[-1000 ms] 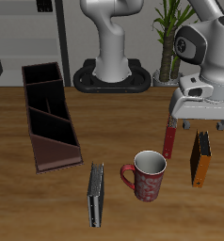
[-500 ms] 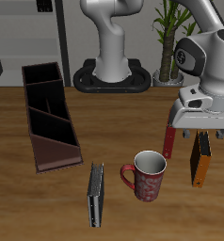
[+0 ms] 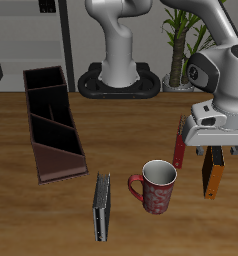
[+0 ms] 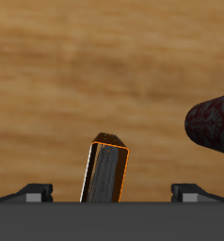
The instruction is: Place the orange book into the right desk caddy's left compartment and place the red mug into the right desk caddy's right compartment
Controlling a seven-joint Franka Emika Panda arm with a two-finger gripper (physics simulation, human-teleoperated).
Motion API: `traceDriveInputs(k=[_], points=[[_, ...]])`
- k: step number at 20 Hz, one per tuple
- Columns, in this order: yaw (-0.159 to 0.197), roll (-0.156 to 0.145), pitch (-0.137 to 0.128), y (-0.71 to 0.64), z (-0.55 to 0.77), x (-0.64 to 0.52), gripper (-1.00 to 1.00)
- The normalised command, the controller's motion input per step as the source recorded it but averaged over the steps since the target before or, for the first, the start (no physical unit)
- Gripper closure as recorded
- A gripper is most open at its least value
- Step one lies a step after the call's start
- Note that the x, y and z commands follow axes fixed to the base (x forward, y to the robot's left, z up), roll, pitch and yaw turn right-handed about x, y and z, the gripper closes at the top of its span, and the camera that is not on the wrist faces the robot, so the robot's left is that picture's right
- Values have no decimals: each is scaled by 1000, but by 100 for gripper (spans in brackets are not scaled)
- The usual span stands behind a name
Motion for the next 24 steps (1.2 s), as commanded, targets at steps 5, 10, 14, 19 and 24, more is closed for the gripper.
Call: traceDriveInputs(k=[5, 10, 14, 19, 24], points=[[20, 4, 28, 8, -253, 65, -100], [22, 34, 59, 36, -382, 32, 100], [-5, -32, 18, -136, -104, 35, 100], [-24, -4, 5, -180, 67, 14, 100], [-30, -2, -67, -269, 660, -194, 100]])
